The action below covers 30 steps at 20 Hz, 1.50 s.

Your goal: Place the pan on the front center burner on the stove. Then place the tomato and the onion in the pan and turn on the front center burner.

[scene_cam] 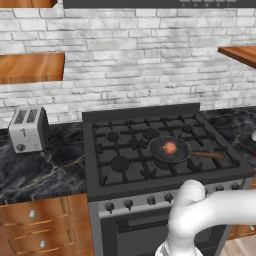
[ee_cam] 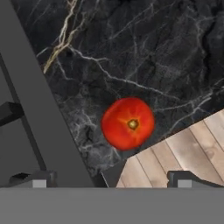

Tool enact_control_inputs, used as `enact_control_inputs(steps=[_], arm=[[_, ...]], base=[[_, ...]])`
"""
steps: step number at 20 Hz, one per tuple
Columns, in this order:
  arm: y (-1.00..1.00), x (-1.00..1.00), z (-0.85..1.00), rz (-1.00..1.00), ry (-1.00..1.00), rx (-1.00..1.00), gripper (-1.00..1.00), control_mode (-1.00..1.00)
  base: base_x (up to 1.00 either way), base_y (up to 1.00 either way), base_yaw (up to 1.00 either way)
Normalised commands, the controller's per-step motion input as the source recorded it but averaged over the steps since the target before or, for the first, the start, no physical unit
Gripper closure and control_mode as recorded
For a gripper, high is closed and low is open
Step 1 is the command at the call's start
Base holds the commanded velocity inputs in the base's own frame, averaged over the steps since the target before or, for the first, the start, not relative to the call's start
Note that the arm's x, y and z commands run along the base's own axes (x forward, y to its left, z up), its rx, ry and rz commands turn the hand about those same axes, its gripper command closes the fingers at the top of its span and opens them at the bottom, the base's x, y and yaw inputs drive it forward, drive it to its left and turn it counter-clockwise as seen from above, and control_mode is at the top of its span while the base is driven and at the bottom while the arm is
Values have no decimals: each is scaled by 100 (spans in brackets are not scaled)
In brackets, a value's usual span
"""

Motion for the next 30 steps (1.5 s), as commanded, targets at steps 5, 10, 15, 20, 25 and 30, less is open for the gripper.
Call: enact_control_inputs(steps=[5, 10, 15, 20, 25, 30], arm=[[-2, 33, -22, 3, 8, 4, -100, -100], [-13, 28, -18, 0, 9, 3, -100, -100], [-27, 8, -16, 0, 9, 0, -100, -100], [-20, -1, -22, 0, 9, 0, -100, -100], [-2, -5, -20, 0, 9, 2, -100, -100], [0, -6, -4, 0, 5, 4, -100, -100]], base=[[0, 0, 0], [0, 0, 0], [0, 0, 0], [0, 0, 0], [0, 0, 0], [0, 0, 0]])
